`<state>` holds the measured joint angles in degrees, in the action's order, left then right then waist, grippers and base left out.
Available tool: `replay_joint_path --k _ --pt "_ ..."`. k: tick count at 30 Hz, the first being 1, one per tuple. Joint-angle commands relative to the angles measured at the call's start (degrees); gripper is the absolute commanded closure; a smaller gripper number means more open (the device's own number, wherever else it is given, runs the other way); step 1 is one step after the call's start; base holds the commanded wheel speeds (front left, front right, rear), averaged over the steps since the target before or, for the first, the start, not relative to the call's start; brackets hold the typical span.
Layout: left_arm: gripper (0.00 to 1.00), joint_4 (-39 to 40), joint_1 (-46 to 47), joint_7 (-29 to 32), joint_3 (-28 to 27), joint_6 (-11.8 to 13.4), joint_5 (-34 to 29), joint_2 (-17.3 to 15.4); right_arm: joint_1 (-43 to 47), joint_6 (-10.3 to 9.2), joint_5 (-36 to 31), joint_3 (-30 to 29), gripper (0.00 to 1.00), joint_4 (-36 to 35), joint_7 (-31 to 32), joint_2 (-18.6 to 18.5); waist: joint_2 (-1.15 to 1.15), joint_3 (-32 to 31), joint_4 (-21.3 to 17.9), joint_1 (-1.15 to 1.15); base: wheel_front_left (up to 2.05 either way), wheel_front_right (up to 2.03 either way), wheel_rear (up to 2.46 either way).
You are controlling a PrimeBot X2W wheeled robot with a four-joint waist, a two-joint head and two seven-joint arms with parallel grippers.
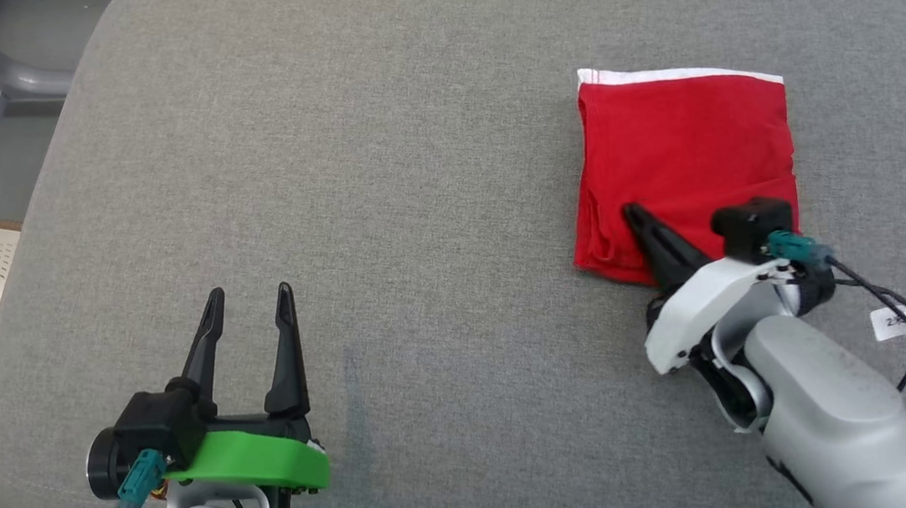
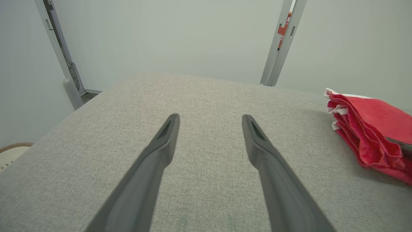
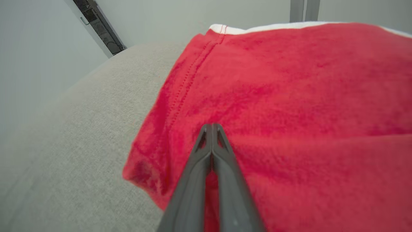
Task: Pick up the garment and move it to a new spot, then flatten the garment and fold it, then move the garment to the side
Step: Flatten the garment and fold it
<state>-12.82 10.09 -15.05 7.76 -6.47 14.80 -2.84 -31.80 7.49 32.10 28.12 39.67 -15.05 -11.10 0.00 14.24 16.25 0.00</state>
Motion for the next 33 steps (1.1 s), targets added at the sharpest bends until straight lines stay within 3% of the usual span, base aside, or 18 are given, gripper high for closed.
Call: replay_joint_path --k 1,7,14,23,24,25,26,33 --pt "0.00 0.1 0.8 -0.1 0.2 0.4 0.4 -0.1 0.9 -0.01 -0.4 0.7 1.00 -0.6 -0.1 0.8 0.00 0.1 0.0 0.00 0.00 0.00 0.00" --pt "0.00 -0.3 1.1 -0.1 0.6 0.5 0.4 -0.1 1.8 -0.01 -1.3 1.3 1.00 -3.5 -0.1 3.6 0.00 -0.6 -1.0 0.00 0.00 0.00 0.00" --pt "0.00 -0.8 -0.7 -0.1 -1.7 0.2 -1.6 -0.1 4.9 -0.01 -4.9 -3.3 1.00 -13.1 -0.1 0.8 0.00 -3.1 -5.6 0.00 0.00 0.00 0.00" --pt "0.00 -1.1 -2.0 -0.1 -4.8 -0.4 -3.3 -0.1 12.8 -0.01 -10.2 -14.3 1.00 -22.5 -0.1 -3.0 0.00 -5.8 -12.3 0.00 0.00 0.00 0.00" --pt "0.00 -1.1 -2.1 -0.1 -5.0 -0.4 -3.4 -0.1 13.6 -0.01 -10.7 -15.3 0.82 -23.2 -0.1 -3.3 0.00 -5.9 -12.8 0.00 0.00 0.00 0.00" --pt "0.00 -1.2 -2.2 -0.1 -5.3 -0.5 -3.6 -0.2 14.8 -0.01 -11.3 -16.3 0.21 -24.1 -0.1 -3.4 0.00 -6.1 -13.4 0.00 0.00 0.00 0.00" --pt "0.00 -1.2 -2.3 -0.1 -5.5 -0.5 -3.7 -0.2 15.7 -0.01 -11.8 -17.1 0.00 -24.6 -0.1 -3.5 0.00 -6.3 -13.9 0.00 0.00 0.00 0.00" --pt "0.00 -2.0 -3.5 -0.1 -6.5 -0.8 -4.3 -0.2 22.2 -0.01 -13.5 -22.2 0.00 -28.2 -0.1 -2.4 0.00 -7.9 -15.6 0.00 0.00 0.00 0.00"
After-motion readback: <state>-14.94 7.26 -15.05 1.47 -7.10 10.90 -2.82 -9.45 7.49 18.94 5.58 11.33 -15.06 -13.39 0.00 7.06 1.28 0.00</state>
